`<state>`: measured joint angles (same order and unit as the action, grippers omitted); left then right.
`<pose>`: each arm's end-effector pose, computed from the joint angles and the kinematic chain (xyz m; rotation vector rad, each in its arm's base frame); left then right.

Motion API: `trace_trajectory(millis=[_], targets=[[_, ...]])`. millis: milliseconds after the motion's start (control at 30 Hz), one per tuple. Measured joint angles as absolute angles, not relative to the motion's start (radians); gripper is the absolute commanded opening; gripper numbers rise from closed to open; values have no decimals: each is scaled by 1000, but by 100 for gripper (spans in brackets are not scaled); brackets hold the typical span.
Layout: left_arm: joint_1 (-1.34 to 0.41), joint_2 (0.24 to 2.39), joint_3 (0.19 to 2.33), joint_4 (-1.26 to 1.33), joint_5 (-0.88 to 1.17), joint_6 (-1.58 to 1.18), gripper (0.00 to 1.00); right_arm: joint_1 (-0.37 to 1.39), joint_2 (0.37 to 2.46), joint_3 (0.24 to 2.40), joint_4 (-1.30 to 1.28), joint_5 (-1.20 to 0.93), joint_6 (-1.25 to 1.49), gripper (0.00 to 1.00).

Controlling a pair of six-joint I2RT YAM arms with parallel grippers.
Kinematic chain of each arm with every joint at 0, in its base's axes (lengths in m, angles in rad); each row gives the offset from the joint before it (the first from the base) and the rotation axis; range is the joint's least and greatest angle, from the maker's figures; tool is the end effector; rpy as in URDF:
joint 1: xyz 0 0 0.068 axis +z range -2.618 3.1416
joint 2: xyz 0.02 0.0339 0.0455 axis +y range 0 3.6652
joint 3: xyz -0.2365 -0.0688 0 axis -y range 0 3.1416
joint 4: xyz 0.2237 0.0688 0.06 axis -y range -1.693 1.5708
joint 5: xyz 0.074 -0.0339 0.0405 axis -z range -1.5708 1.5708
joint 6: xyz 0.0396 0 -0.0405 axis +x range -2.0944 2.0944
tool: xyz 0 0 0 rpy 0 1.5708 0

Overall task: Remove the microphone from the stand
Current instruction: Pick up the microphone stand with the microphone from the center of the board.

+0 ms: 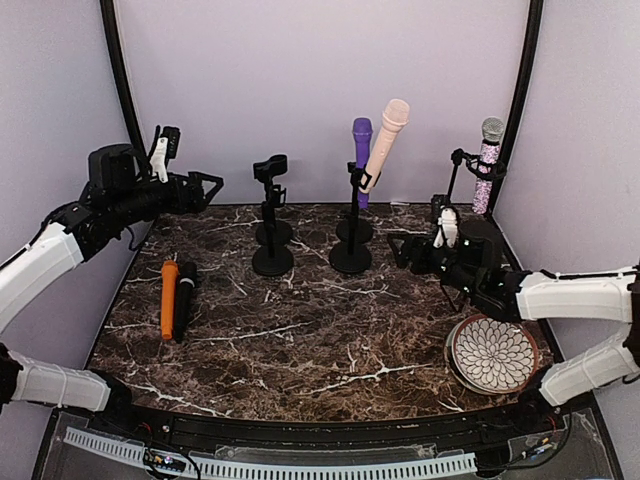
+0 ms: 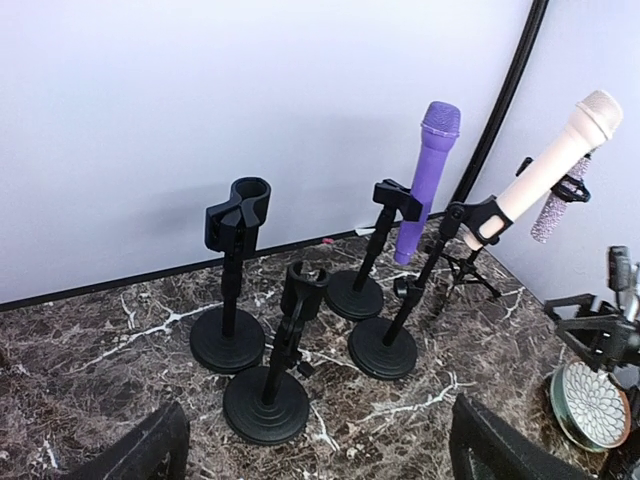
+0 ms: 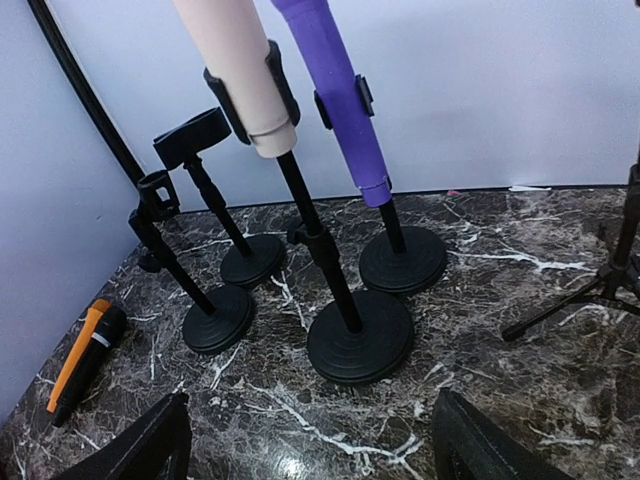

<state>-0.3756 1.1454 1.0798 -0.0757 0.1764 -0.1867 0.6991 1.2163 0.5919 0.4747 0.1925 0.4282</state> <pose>0.2406 -0.1024 0.3582 0.2967 1.7175 -0.5661 0.2085 0.1654 0.2364 -0.0927 1.7616 0.6647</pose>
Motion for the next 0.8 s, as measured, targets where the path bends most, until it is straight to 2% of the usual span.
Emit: trace_trajectory(millis=[133,300,467,800], targets=[[-311,1095,1080,-141,286,-157,93,680,1404,675,566,96,418,82],[-283,1043,982,-135,306,-97,93,680,1510,771,659,48,377,75],[-275,1032,900,-150,306,-64,93,677,1629,838,791,50,360,59],[-268,987,895,-150,303,-4,93,652,1902,985,898,86,374,52]])
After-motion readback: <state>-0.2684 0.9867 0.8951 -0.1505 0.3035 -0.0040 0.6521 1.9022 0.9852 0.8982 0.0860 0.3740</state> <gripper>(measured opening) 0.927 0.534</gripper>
